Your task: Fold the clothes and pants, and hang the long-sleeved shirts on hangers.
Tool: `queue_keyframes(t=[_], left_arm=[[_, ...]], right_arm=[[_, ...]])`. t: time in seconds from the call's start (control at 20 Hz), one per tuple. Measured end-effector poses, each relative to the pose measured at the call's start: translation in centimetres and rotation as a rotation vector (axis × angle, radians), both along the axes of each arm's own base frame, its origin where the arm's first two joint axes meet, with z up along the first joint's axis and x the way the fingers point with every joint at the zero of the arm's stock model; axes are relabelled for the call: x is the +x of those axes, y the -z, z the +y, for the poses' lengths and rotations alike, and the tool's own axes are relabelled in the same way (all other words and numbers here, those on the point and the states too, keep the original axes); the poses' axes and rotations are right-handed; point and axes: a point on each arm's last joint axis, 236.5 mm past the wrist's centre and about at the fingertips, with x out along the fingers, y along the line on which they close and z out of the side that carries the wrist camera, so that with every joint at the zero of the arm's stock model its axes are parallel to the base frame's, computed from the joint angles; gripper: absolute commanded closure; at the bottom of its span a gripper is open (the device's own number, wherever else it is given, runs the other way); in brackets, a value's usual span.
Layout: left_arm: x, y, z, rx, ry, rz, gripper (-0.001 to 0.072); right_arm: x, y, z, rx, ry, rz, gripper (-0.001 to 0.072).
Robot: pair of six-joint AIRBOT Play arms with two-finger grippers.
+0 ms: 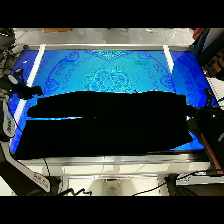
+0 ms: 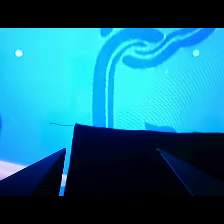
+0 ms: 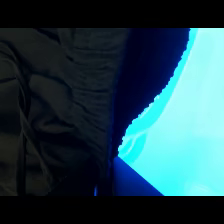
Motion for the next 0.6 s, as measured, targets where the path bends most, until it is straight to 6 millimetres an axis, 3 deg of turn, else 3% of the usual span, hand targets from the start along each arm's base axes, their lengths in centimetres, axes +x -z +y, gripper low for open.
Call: queue_keyframes(t=[0.4,0.6], left_arm=[[0.3,2.2,0.2,0.068,-0.097,0.04,0.0093],[0.3,2.6,-1.2,0.076,-0.102,0.065,0.0093]], right_arm=[[0.0,0.0,0.0,0.0,0.0,0.0,0.0671],[0.0,0.0,0.0,0.0,0.0,0.0,0.0671]])
